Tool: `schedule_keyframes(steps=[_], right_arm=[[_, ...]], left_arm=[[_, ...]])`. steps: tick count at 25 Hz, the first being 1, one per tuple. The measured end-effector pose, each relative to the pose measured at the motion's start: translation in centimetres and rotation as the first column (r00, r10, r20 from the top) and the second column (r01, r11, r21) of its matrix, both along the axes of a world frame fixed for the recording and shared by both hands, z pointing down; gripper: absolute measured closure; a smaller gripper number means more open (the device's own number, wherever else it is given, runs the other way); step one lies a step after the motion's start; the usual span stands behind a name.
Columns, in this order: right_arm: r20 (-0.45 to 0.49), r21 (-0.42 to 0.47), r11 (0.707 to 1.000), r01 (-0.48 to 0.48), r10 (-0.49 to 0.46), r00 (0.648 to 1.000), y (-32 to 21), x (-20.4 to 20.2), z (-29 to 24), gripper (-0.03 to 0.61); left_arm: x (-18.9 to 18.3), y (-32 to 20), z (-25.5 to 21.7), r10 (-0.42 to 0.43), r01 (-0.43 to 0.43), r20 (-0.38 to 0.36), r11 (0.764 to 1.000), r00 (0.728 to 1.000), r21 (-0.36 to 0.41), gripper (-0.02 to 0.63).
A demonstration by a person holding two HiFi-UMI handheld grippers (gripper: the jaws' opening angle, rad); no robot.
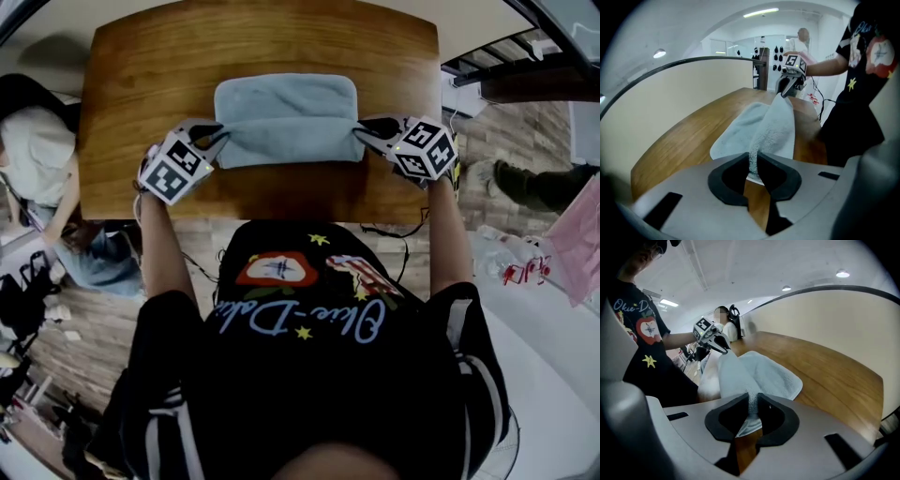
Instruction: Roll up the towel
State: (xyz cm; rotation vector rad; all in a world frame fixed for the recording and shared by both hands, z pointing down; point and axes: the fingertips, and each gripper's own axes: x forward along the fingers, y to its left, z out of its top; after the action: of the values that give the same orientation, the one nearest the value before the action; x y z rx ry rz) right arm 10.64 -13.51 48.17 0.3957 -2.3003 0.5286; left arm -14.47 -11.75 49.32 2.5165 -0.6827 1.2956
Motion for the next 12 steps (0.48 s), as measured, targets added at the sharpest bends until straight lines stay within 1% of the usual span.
schedule_keyframes(steps=[1, 5, 7, 8, 10, 12], right_arm=[[-0.003, 0.010, 1.000, -0.014, 0.014, 1.000, -0.5, 0.0, 0.2, 0.529], [-0.038, 0.064, 0.997, -0.047, 0.050, 0.998, -2.2, 0.1, 1.1, 0.515], [-0.074, 0.094, 0.995, -0.040, 0.047, 0.996, -2.7, 0.1, 1.6, 0.506], [-0.095, 0.105, 0.994, -0.031, 0.042, 0.995, -2.9, 0.1, 1.9, 0.503], [-0.138, 0.121, 0.993, -0.008, 0.025, 0.990, -2.8, 0.1, 2.5, 0.492], [-0.157, 0.136, 0.991, 0.005, 0.017, 0.987, -2.8, 0.2, 2.8, 0.480]], left_arm=[[-0.1, -0.5, 0.1, -0.009, 0.009, 0.007, 1.000, 1.000, 0.017, 0.566], [-0.5, -2.0, 1.1, -0.050, 0.046, 0.048, 0.995, 0.998, 0.089, 0.530], [-0.5, -2.7, 1.5, -0.074, 0.066, 0.056, 0.990, 0.996, 0.124, 0.520], [-0.5, -2.9, 1.6, -0.084, 0.075, 0.056, 0.988, 0.995, 0.137, 0.506], [-0.6, -3.0, 2.0, -0.102, 0.092, 0.059, 0.985, 0.993, 0.146, 0.484], [-0.7, -3.1, 2.1, -0.124, 0.115, 0.051, 0.982, 0.991, 0.152, 0.460]])
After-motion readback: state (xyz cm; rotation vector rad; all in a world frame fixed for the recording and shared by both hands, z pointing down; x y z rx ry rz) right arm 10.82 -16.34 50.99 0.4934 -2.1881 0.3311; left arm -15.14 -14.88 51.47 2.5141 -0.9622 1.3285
